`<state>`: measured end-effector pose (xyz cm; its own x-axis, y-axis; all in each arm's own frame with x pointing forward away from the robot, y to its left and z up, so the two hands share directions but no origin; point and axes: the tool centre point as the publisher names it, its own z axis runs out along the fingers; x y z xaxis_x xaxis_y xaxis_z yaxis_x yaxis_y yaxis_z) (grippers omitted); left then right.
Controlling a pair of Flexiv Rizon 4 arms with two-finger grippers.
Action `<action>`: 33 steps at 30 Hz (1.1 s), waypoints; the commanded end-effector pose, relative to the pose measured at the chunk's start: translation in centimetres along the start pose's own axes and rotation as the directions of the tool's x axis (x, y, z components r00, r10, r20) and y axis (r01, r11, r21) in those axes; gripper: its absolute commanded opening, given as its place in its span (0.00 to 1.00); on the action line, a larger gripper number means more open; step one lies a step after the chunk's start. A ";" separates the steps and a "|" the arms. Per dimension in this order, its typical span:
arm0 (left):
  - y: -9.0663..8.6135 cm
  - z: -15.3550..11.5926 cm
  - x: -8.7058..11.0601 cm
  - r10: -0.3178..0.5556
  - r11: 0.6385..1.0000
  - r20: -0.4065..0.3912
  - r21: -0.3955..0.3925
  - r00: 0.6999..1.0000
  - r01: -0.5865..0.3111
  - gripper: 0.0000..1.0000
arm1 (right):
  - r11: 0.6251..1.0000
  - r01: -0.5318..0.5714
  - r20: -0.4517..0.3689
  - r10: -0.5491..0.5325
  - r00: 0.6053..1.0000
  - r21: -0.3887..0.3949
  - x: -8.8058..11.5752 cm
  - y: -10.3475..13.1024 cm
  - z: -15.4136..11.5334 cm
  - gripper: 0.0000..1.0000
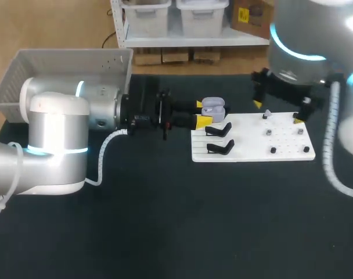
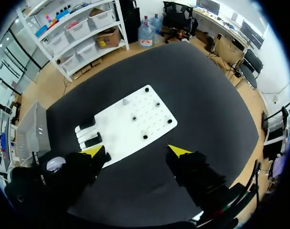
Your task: Pick up each earbud case from the left stands, insert the matching earbuds, close the lid, and place the case in the box.
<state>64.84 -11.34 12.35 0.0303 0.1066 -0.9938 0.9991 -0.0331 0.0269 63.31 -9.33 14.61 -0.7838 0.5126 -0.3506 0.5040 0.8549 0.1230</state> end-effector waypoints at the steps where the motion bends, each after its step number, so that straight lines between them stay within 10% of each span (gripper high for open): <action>1: -0.1 0.0 0.1 0.003 1.000 0.002 -0.006 1.000 -0.003 0.00 | 0.948 0.018 -0.022 -0.026 0.999 -0.319 -1.4 -0.8 2.1 0.78; 19: -0.1 0.0 0.1 0.003 1.000 0.002 -0.006 1.000 -0.003 0.00 | 0.938 0.232 -0.100 -0.265 0.959 -0.259 -6.8 1.4 11.5 0.62; 33: -0.1 0.0 0.1 0.003 1.000 0.002 -0.006 1.000 -0.003 0.00 | 0.939 0.218 -0.191 -0.273 0.943 -0.266 -6.5 2.5 15.1 0.49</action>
<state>64.84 -11.34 12.35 0.0303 0.1067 -0.9938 0.9991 -0.0331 0.0269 74.22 -12.09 3.74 -0.9351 0.2734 -0.2253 0.2046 0.9360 0.2864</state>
